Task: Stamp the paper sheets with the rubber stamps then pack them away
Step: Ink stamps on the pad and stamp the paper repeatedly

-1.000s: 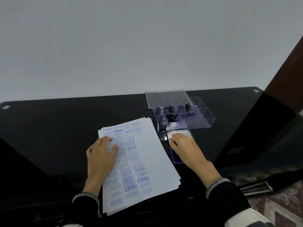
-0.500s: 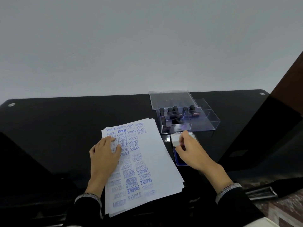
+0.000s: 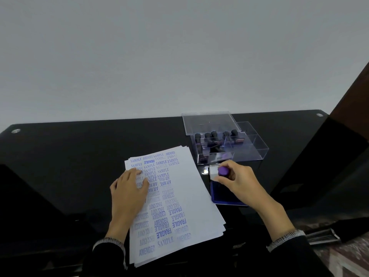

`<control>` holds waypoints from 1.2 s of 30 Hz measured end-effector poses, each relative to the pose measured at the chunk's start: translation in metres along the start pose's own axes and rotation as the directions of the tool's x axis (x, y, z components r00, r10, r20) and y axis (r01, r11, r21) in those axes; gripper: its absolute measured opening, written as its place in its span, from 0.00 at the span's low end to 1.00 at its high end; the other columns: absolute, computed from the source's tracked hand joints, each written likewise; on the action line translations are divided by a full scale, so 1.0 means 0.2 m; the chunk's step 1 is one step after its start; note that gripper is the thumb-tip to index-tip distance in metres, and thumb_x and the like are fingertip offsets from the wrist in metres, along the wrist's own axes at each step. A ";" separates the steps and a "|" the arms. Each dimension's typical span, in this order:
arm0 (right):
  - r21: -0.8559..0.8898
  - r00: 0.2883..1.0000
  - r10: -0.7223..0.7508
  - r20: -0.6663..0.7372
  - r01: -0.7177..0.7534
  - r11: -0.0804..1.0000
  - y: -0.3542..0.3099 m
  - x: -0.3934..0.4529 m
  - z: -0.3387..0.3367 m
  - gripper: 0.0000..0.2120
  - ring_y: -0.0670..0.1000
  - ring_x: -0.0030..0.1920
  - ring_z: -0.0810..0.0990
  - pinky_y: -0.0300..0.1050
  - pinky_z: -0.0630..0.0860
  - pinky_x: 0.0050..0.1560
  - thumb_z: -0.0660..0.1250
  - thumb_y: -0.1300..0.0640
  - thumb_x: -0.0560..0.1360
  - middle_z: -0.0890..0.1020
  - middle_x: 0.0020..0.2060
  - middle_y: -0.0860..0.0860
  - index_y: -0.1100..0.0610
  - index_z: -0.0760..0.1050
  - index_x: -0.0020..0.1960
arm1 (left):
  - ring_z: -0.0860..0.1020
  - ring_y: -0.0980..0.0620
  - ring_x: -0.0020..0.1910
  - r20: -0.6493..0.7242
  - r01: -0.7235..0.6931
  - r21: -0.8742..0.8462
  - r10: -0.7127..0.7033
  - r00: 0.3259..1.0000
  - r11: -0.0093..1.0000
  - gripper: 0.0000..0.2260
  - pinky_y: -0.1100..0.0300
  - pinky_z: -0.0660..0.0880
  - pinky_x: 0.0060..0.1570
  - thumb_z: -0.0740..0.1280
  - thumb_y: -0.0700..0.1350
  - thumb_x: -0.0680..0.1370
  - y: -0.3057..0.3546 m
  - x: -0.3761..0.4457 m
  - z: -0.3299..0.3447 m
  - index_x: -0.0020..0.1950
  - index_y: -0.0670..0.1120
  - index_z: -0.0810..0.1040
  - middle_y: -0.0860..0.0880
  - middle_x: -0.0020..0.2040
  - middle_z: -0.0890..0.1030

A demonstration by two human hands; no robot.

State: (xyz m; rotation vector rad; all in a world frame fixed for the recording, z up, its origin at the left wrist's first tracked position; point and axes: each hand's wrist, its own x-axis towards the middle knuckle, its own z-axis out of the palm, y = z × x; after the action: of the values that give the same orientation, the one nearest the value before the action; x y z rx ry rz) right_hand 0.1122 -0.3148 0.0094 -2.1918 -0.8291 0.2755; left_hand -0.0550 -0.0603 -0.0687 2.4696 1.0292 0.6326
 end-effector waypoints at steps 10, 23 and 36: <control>-0.074 0.993 0.000 -0.120 -0.009 0.997 0.08 -0.07 0.13 0.09 0.45 0.44 0.77 0.35 0.78 0.39 0.64 0.51 0.78 0.75 0.45 0.44 0.50 0.69 0.56 | 0.68 0.53 0.68 0.005 0.005 0.005 -0.005 1.000 1.000 0.16 0.51 0.56 0.71 0.63 0.54 0.79 0.00 0.00 0.00 0.65 0.52 0.72 0.54 0.67 0.72; -0.135 0.951 -0.085 -0.298 0.046 0.990 0.10 -0.09 0.24 0.09 0.47 0.39 0.75 0.40 0.78 0.39 0.64 0.58 0.78 0.74 0.41 0.47 0.58 0.70 0.56 | 0.68 0.52 0.69 0.020 0.011 0.016 -0.011 1.000 1.000 0.16 0.50 0.56 0.72 0.62 0.54 0.79 0.00 0.00 0.00 0.66 0.51 0.72 0.53 0.68 0.72; -0.106 0.942 -0.078 -0.326 0.046 0.993 0.11 -0.09 0.26 0.09 0.49 0.38 0.77 0.44 0.80 0.38 0.64 0.60 0.77 0.75 0.41 0.49 0.59 0.70 0.57 | 0.68 0.54 0.68 0.011 0.003 0.003 -0.003 1.000 1.000 0.16 0.52 0.55 0.71 0.62 0.54 0.79 0.00 0.00 0.00 0.65 0.51 0.72 0.54 0.67 0.72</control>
State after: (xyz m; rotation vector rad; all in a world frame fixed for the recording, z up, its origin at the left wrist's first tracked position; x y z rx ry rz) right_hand 0.0857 -0.3064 -0.0429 -2.2136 -0.7319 -0.1654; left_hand -0.0553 -0.0601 -0.0695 2.4710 1.0308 0.6156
